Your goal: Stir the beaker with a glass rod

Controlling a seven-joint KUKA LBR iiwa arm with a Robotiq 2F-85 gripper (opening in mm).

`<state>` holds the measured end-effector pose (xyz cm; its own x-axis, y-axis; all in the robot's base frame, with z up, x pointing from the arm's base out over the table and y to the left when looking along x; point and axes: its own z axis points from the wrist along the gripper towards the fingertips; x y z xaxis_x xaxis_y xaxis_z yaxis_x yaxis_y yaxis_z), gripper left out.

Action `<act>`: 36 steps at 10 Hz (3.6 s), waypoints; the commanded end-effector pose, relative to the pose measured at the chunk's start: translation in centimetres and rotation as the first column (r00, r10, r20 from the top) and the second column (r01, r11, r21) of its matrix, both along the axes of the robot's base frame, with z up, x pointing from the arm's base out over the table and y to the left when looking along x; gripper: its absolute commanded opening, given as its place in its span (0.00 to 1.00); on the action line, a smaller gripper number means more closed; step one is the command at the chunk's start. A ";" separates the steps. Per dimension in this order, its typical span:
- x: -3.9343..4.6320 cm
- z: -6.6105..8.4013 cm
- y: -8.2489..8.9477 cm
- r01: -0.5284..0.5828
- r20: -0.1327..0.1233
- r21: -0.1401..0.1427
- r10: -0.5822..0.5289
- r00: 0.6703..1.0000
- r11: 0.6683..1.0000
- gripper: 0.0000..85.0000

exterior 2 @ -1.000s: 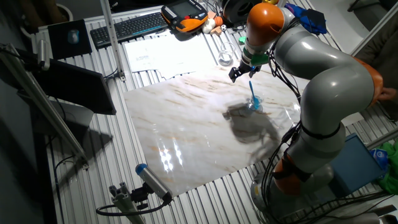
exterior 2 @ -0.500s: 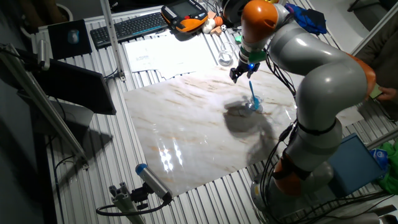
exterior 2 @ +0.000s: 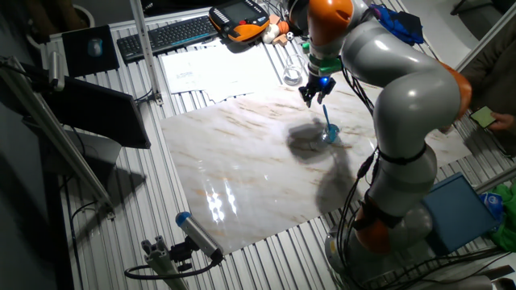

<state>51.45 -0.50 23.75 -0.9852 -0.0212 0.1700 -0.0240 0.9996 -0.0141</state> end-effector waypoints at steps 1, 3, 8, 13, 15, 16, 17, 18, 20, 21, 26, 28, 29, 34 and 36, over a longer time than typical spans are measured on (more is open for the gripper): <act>0.09 0.2 -0.1 0.007 0.016 -0.008 -0.006 1.000 1.000 0.00; 0.31 0.4 -0.4 -0.001 0.031 -0.031 0.002 1.000 1.000 0.00; 1.40 0.2 -1.8 -0.024 0.041 -0.011 0.025 0.999 1.000 0.00; 2.03 1.0 -2.1 -0.031 0.048 0.009 0.030 0.998 0.999 0.00; 2.04 1.1 -2.1 -0.040 0.059 0.013 0.039 0.998 0.999 0.00; 2.04 1.1 -2.1 -0.028 0.053 -0.013 0.028 0.998 1.000 0.00; 2.04 1.1 -2.1 -0.007 0.037 -0.036 0.009 0.999 0.999 0.00; 2.04 1.1 -2.1 0.013 0.018 -0.050 -0.012 1.000 0.999 0.00; 2.04 1.1 -2.1 0.044 0.031 -0.085 -0.042 0.999 0.995 0.00; 2.04 1.1 -2.1 0.055 0.032 -0.108 -0.052 0.998 0.993 0.00; 1.84 -2.9 -4.1 0.089 0.124 -0.102 -0.076 0.989 0.991 0.40; 1.80 -4.0 -4.7 0.075 0.120 -0.086 -0.065 0.991 0.993 0.40; 1.79 -4.4 -5.0 0.072 0.122 -0.082 -0.062 0.991 0.994 0.40; 0.54 -5.9 -6.1 0.058 0.164 -0.074 -0.045 0.985 0.996 0.40; 0.25 -6.1 -5.9 0.065 0.173 -0.077 -0.051 0.984 0.995 0.40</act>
